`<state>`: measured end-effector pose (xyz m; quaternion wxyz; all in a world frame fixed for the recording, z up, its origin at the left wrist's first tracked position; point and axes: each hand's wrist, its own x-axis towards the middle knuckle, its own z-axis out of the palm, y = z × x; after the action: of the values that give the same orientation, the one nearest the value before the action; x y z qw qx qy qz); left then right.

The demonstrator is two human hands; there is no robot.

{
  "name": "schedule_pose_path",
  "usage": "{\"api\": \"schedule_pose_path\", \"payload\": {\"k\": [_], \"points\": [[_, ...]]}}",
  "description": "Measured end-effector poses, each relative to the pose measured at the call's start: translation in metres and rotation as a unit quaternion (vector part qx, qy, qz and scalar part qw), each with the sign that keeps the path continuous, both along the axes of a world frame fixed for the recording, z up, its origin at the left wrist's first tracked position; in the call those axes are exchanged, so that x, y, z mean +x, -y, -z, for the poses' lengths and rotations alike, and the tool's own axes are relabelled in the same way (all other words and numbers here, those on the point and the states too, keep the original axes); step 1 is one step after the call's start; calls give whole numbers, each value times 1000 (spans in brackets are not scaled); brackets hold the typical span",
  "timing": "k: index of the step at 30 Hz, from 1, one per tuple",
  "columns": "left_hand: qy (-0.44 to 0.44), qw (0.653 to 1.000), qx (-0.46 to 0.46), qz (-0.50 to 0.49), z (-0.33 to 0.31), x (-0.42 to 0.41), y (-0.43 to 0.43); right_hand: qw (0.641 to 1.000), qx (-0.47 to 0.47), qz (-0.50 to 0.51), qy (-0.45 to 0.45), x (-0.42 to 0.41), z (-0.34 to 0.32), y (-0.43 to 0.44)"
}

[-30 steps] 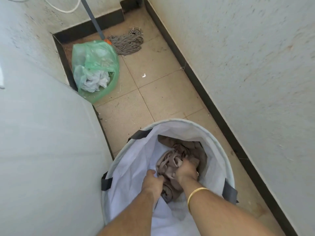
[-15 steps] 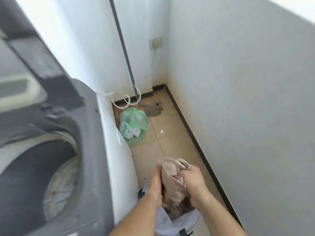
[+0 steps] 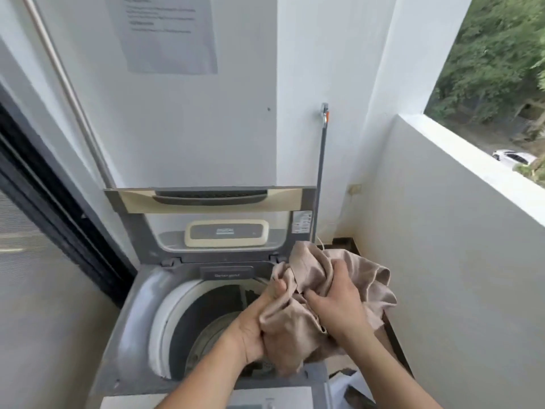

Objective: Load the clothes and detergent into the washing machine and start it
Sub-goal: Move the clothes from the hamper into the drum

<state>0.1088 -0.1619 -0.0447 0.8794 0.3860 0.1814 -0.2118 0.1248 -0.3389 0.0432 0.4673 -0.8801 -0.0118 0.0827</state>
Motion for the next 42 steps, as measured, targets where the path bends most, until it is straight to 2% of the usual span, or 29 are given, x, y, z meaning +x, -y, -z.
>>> {"api": "schedule_pose_path", "payload": {"k": [2, 3, 4, 6, 8, 10, 17, 19, 22, 25, 30, 36, 40, 42], "points": [[49, 998, 31, 27, -4, -12, -45, 996, -63, -31, 57, 0, 2, -43], [74, 995, 62, 22, -11, -18, -57, 996, -63, -41, 54, 2, 7, -56], [78, 995, 55, 17, -16, -24, -74, 998, -36, -56, 23, 2, 12, -75], [90, 994, 55, -8, -23, -31, -100, 989, 103, -79, -68, 3, 24, -105], [88, 993, 77, -20, -15, -31, -121, 950, 248, -95, -166, -2, 31, -129], [87, 990, 108, -32, -7, -29, -138, 925, 307, -87, -207, -8, 37, -150], [36, 975, 218, -7, 32, -30, -165, 940, 266, 18, -215, -4, 83, -178], [31, 948, 315, -21, 42, -26, -161, 942, 254, 21, -218, -6, 89, -173], [39, 893, 447, -41, 65, -12, -150, 974, 152, 26, -168, -7, 100, -154], [32, 858, 512, 7, 81, -5, -137, 984, 87, 49, -150, -8, 113, -123], [30, 792, 605, 72, 96, 5, -108, 981, 90, 117, -126, -8, 118, -63], [157, 786, 597, 40, 56, 17, -14, 951, 124, 265, -102, -9, 132, 18], [273, 753, 584, 131, 35, 28, 80, 926, 103, 326, -157, -17, 172, 83], [278, 774, 541, 176, 39, 34, 133, 913, 90, 344, -198, -22, 207, 118]]}}
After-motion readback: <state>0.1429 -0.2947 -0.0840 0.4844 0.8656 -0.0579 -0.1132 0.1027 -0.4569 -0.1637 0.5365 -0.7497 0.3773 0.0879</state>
